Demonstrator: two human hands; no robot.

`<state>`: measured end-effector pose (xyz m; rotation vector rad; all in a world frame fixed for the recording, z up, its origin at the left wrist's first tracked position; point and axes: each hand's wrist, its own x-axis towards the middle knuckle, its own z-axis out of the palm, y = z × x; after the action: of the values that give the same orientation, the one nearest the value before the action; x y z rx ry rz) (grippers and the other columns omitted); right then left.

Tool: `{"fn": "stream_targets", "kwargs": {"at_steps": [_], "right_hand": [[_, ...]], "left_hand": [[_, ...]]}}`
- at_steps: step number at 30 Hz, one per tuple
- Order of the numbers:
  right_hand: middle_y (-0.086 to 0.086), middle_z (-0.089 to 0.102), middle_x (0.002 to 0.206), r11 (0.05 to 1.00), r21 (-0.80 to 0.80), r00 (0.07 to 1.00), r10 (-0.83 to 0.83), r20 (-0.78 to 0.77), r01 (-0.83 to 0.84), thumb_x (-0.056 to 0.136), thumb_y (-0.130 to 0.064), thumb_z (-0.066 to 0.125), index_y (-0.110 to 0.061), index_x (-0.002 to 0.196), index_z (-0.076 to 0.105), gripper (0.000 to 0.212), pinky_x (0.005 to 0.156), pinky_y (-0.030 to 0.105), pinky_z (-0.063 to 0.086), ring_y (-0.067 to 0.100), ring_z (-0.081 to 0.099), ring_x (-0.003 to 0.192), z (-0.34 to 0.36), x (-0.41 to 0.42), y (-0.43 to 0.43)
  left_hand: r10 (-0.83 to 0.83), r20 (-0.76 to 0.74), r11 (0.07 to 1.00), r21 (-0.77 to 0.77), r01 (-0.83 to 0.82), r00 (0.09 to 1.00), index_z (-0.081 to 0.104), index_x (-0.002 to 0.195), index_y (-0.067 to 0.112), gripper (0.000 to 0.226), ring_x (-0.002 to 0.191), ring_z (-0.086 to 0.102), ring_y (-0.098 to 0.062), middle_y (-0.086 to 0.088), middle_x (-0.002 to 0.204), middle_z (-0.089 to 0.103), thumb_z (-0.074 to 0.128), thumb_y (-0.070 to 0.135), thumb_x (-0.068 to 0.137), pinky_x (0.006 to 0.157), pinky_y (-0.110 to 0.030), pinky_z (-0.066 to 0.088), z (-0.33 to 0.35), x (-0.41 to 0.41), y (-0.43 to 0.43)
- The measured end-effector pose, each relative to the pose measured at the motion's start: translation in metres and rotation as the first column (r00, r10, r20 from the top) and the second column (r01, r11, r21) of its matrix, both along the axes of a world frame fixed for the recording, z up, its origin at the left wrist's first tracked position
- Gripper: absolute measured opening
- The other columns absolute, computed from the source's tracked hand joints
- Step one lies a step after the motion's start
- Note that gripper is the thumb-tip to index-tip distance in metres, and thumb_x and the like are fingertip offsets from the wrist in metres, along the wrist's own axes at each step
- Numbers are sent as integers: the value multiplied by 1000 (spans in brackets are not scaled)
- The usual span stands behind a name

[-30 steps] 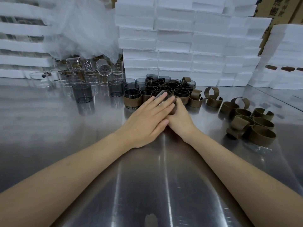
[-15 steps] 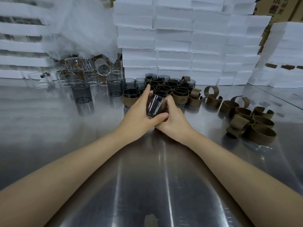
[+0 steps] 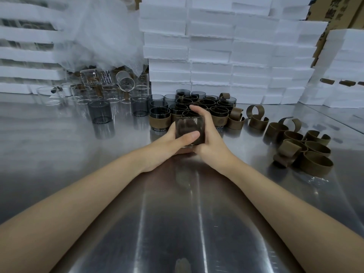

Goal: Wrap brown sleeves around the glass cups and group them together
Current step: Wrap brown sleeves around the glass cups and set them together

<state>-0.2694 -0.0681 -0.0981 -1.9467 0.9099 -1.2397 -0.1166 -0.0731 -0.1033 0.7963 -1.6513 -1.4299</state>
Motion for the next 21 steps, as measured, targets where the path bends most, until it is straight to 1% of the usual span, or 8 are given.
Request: {"fn": "stream_targets", "kwargs": {"at_steps": [3,6,9,11,13,15,19,21], "right_hand": [[-7,55,106,997,54,998,-56,-19,57,73,27,40,-26,134,31,82,79,20,51,3,58,94,-1,2,0],[-7,56,107,992,68,990,-102,-94,108,76,22,40,-17,140,30,76,74,13,50,0,59,94,1,0,1],[6,60,114,981,21,958,-183,-222,192,76,12,45,-16,146,30,77,84,35,54,20,60,100,6,0,1],[8,66,99,961,-22,919,-271,-285,276,72,5,46,-17,127,53,60,76,46,57,27,65,85,8,0,0],[7,66,73,915,-85,855,-400,-329,395,68,0,47,-16,88,66,31,64,46,57,28,66,65,7,-2,-1],[8,67,65,875,-113,827,-482,-290,470,72,1,45,-15,68,65,26,66,45,57,29,67,64,6,-5,-2],[4,72,96,923,101,925,-377,45,371,92,-15,38,-19,101,70,33,92,47,51,22,67,96,10,8,3],[3,68,105,934,214,945,-312,101,286,96,-35,33,-23,110,62,34,92,40,49,16,62,102,7,19,8]], "left_hand": [[32,4,999,11,-32,999,34,144,21,89,127,54,-17,-6,139,54,70,54,70,111,-43,40,0,-2,-1],[24,10,1000,-15,-24,1000,51,131,22,65,121,58,-22,-10,130,62,66,53,76,108,-45,44,0,-4,1],[49,13,998,-46,-49,999,58,124,22,48,119,60,-22,-8,125,65,63,48,83,107,-44,45,-1,-5,1],[96,-4,995,-32,-96,995,61,121,21,46,120,61,-25,-8,123,68,62,47,83,108,-44,43,-1,-5,-1],[147,-31,989,-18,-148,989,65,114,25,41,114,63,-26,-5,118,70,62,50,83,105,-44,46,-3,-7,-1],[230,-24,969,-92,-231,973,64,106,29,35,95,64,-16,4,105,69,61,58,85,90,-37,53,-3,-8,-2],[372,69,916,-188,-354,926,46,123,16,66,93,64,-21,0,110,60,49,65,79,68,-23,48,-4,-8,-5],[416,156,891,-267,-367,896,38,125,9,59,86,66,-3,5,102,58,52,53,89,66,-18,48,-6,-8,-5]]}}
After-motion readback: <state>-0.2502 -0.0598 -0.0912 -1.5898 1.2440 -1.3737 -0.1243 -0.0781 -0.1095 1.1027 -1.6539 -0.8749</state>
